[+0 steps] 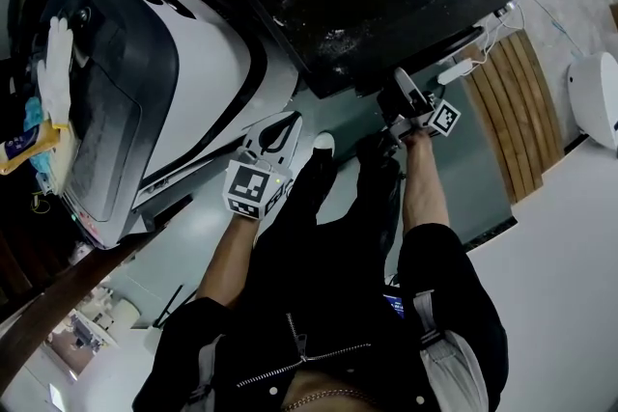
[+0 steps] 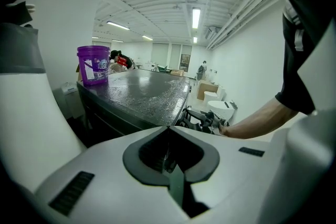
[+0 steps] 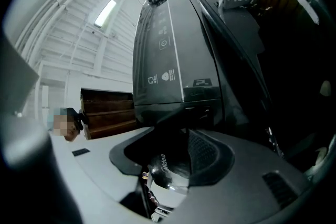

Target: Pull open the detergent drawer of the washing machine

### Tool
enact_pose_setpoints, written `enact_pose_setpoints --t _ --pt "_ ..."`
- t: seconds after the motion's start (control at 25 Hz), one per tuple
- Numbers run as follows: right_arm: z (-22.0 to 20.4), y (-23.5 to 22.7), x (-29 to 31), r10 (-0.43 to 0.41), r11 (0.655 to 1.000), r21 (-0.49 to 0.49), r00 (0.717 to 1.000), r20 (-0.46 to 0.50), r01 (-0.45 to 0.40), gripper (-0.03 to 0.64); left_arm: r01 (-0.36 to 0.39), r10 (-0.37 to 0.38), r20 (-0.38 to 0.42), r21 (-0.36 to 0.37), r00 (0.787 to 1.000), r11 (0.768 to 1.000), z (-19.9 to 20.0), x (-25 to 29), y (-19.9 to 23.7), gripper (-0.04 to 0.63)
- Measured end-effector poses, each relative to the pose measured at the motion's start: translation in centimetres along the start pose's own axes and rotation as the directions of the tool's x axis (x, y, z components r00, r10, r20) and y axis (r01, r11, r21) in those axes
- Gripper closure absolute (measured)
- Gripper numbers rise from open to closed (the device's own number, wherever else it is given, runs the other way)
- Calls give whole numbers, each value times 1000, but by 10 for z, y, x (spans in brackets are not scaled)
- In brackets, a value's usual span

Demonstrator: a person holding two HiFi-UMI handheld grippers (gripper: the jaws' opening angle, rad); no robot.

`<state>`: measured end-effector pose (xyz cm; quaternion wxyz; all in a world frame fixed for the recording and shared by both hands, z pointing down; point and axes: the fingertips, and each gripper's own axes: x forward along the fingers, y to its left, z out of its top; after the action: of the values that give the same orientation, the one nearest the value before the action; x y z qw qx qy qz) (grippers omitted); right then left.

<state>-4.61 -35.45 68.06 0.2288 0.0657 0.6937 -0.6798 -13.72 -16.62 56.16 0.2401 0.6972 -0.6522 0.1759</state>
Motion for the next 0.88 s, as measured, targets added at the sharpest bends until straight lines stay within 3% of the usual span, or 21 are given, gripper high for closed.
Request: enact_pose_setpoints --t 0.2,0.48,0.88 --pt "-5 13 -26 12 1000 0 1000 21 -12 445 14 -14 9 -6 1000 1000 2 5 -2 574" --pt "-4 13 -28 -54 998 -13 998 22 54 446 39 -39 17 3 999 999 5 10 -11 574" --pt "-7 23 -52 -44 999 -13 997 70 45 449 55 -56 28 19 998 998 9 5 -19 574"
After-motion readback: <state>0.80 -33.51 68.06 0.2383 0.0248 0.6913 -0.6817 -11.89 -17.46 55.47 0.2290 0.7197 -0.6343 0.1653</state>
